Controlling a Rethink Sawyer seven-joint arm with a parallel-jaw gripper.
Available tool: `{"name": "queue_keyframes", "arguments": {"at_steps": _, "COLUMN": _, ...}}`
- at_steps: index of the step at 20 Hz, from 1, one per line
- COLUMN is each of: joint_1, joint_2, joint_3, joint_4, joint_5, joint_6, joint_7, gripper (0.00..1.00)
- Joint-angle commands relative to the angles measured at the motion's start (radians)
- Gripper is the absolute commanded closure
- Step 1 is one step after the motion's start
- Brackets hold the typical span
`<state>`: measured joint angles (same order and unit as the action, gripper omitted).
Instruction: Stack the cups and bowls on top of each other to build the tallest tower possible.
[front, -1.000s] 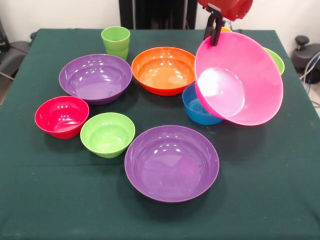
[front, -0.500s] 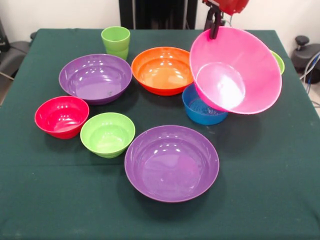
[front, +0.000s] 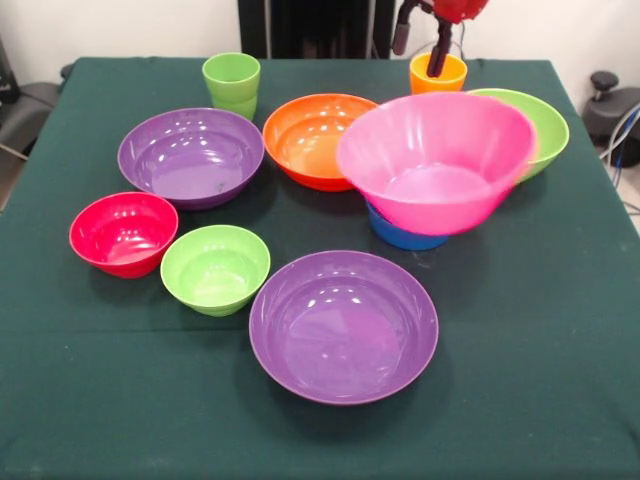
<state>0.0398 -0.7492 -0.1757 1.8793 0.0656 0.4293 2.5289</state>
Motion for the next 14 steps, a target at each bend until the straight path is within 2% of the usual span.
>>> {"name": "queue_keyframes", "arguments": {"at_steps": 1, "joint_1": 0.006, "joint_2": 0.027, "joint_3": 0.051, "joint_4": 0.018, "joint_5": -0.065, "joint_6": -0.058, "joint_7": 0.02, "gripper": 0.0}}
{"name": "queue_keyframes", "arguments": {"at_steps": 14, "joint_1": 0.024, "joint_2": 0.058, "joint_3": 0.042, "joint_4": -0.039, "joint_5": -0.041, "joint_6": -0.032, "joint_7": 0.046, "gripper": 0.0}}
